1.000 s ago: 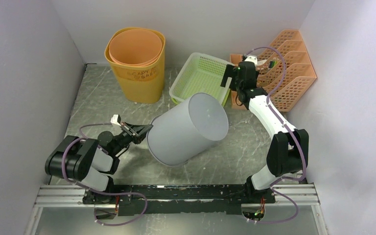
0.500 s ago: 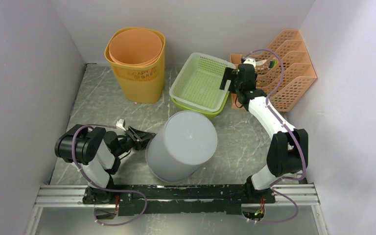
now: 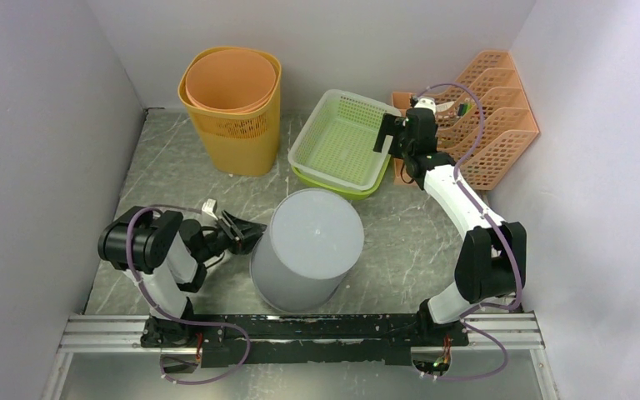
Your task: Turn the large container upside down
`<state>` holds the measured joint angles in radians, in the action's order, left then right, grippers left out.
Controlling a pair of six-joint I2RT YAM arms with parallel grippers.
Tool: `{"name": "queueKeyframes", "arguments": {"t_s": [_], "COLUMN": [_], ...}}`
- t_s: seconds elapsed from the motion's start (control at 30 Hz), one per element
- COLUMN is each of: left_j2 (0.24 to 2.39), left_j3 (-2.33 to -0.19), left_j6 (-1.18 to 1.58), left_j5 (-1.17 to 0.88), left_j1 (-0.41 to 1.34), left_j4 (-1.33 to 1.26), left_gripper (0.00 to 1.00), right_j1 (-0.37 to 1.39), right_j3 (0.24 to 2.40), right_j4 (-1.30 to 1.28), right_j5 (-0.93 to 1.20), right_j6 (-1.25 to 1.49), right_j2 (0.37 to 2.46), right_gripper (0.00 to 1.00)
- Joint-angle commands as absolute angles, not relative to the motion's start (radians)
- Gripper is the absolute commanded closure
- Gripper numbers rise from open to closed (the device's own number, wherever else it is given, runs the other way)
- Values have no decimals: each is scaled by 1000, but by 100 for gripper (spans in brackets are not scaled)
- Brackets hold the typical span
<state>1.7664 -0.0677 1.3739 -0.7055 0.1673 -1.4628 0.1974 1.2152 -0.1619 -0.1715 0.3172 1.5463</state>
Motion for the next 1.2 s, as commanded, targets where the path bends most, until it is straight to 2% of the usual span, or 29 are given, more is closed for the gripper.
{"name": "queueKeyframes", "arguments": {"t_s": [0.0,0.1,0.17,0.3,0.43,0.6,0.77,0.83,0.87,0.97,1.03,1.17], "left_j2": [1740,1698,1642,1473,1289,1141,993,922,890,820,786,747], "left_j3": [-98,-125,-157,-247,-354,-473,-475,-455,-446,-446,-457,-478], "left_j6": [1315,1258,1164,932,747,687,708,719,719,746,776,831], "left_j5": [-746,-759,-757,-671,-477,-240,-167,-155,-157,-171,-215,-190], "left_j1": [164,165,164,164,164,164,166,166,166,192,200,261], "left_j4": [-1677,-1564,-1414,-967,-485,-57,237,306,337,410,451,529], "left_gripper": [40,12,3,0,0,0,5,10,15,40,53,55], "right_j1": [187,188,188,188,188,188,188,188,190,189,191,191], "right_j3": [1215,1224,1227,1231,1227,1225,1214,1213,1214,1241,1255,1273], "right_j4": [-147,-152,-153,-153,-149,-150,-149,-150,-152,-192,-203,-212], "right_j5": [-166,-166,-164,-162,-157,-150,-160,-151,-146,-116,-97,-105], "right_j6": [298,292,291,290,291,296,295,298,302,307,306,297], "right_j2": [1515,1512,1511,1511,1509,1507,1487,1482,1480,1479,1471,1467], "right_gripper": [1,1,0,0,0,0,0,0,0,0,0,0]}}
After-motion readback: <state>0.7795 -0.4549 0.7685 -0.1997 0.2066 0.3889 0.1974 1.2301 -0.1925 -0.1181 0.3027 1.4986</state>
